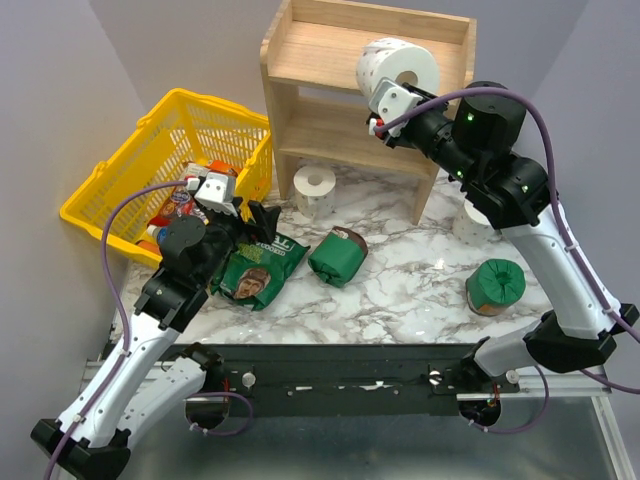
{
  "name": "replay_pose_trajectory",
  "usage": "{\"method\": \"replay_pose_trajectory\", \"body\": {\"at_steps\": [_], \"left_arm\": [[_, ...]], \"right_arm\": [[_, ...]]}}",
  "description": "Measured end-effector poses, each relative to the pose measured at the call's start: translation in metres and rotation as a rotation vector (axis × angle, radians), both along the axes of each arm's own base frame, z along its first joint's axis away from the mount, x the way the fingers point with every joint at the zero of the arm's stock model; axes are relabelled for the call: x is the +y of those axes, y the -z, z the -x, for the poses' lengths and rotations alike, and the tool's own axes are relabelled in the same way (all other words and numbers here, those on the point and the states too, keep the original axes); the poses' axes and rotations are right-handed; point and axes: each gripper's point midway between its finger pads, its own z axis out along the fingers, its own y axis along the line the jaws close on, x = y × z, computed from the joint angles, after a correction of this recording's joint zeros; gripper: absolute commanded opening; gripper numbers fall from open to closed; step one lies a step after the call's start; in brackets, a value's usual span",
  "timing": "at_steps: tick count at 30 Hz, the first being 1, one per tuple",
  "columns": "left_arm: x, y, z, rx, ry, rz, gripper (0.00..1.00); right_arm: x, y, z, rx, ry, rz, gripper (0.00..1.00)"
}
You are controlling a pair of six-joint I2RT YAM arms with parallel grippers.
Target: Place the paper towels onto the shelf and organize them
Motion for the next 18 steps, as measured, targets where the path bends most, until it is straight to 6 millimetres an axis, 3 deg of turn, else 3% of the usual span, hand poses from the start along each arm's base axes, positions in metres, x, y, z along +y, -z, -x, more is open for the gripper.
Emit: {"method": "replay_pose_trajectory", "body": {"at_steps": [7, 18], "left_arm": [[-0.001, 0.004, -0.002, 0.012, 0.0, -0.006, 0.99], [-0.001, 0.003, -0.001, 0.01, 0.0, -0.005, 0.99]], "right_arm": [[-0.008, 0.0, -0.007, -0.007, 0.018, 0.005, 0.32], [-0.004, 0.006, -0.012, 0.009, 0.009, 0.01, 0.32]]}}
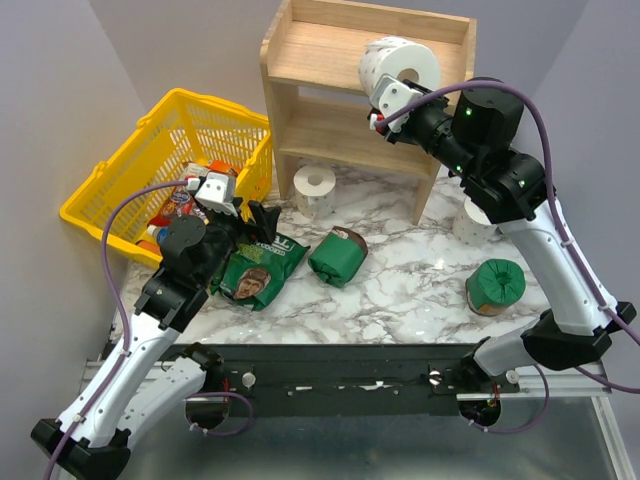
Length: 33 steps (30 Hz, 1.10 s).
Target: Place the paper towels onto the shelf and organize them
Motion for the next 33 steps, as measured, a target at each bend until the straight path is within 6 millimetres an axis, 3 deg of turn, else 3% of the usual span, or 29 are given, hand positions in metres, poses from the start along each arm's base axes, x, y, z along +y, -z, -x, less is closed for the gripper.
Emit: {"method": "replay_pose_trajectory", "body": {"at_steps": [6, 12, 20, 22, 33], "left_arm": [[0.001, -0.001, 0.001, -0.005, -0.001, 0.002, 0.99], [0.004, -0.002, 0.0, -0.007, -0.021, 0.0, 0.99], [0.005, -0.002, 0.0, -0.008, -0.024, -0.001, 0.99], [0.005, -0.002, 0.0, -0.008, -0.024, -0.001, 0.99], [0.005, -0.002, 0.0, -0.007, -0.024, -0.002, 0.99]], "right_arm": [[-0.005, -0.001, -0.005, -0.001, 0.009, 0.001, 0.33], [-0.016, -0.009, -0.031, -0.014, 0.066, -0.01, 0.33], [-0.015, 0.006, -0.065, 0.003, 0.123, 0.017, 0.55], [-0.017, 0.002, -0.067, -0.011, 0.132, 0.017, 0.6], [-0.022, -0.032, -0.09, -0.139, 0.207, -0.034, 0.62]]}}
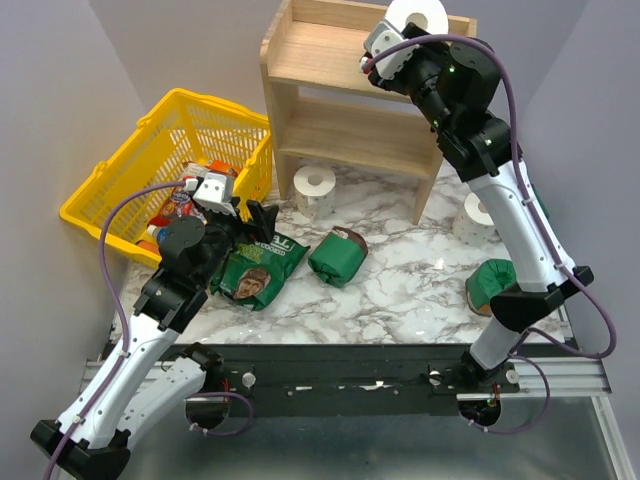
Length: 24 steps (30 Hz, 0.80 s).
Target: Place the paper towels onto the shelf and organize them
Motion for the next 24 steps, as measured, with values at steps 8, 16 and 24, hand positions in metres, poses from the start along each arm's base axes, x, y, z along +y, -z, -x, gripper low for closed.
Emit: {"method": "replay_pose_trajectory", "body": {"at_steps": [8, 16, 24], "left_arm": [[0.0, 0.001, -0.001, 0.003, 0.0, -0.002, 0.99], [-0.001, 0.002, -0.001, 0.005, 0.0, -0.003, 0.99], [-0.001, 0.005, -0.003, 0.013, 0.0, -0.011, 0.99]], "right_arm": [[-0.003, -0.009, -0.01, -0.036, 0.034, -0.021, 0.63], [-0.001, -0.032, 0.0, -0.052, -0.009, -0.178, 0.66], [0.026, -0.029, -0.008, -0.029, -0.108, -0.311, 0.6]]}}
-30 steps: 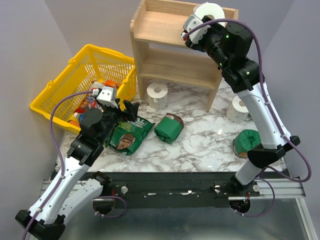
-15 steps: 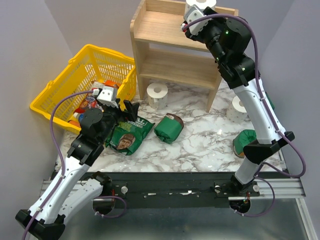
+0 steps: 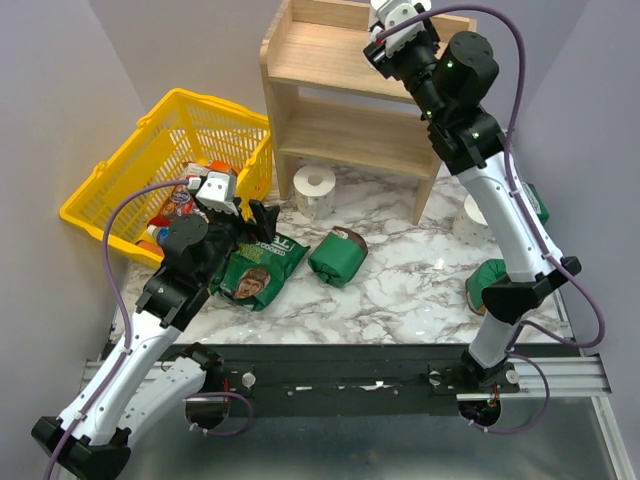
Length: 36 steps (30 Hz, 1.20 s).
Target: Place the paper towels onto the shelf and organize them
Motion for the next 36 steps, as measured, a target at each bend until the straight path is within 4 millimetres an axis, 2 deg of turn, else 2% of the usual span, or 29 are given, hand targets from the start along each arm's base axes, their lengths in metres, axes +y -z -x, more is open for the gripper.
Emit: {"method": "replay_pose_trajectory", "body": {"at_steps": [10, 17, 18, 22, 28, 36], "left_arm": [[-0.002, 0.004, -0.003, 0.013, 0.001, -0.008, 0.99], [-0.003, 0.008, -0.005, 0.026, 0.001, -0.014, 0.99], [-0.003, 0.008, -0.005, 0.026, 0.001, -0.015, 0.99], [-0.003, 0.011, -0.006, 0.031, 0.001, -0.02, 0.99], [-0.004, 0.012, -0.007, 0.034, 0.001, -0.022, 0.99], [-0.004, 0.011, -0.007, 0.033, 0.002, -0.021, 0.99]], "right_arm": [[0.055, 0.044, -0.033, 0.009, -0.066, 0.046, 0.6], [0.077, 0.082, -0.07, 0.027, -0.043, 0.084, 0.6], [0.077, 0.083, -0.075, 0.016, -0.03, 0.074, 0.6], [0.069, 0.076, -0.083, -0.021, 0.059, 0.041, 0.6], [0.042, 0.076, -0.089, -0.018, 0.207, 0.006, 0.61], [0.01, 0.073, -0.069, 0.018, 0.314, -0.025, 0.61]]}}
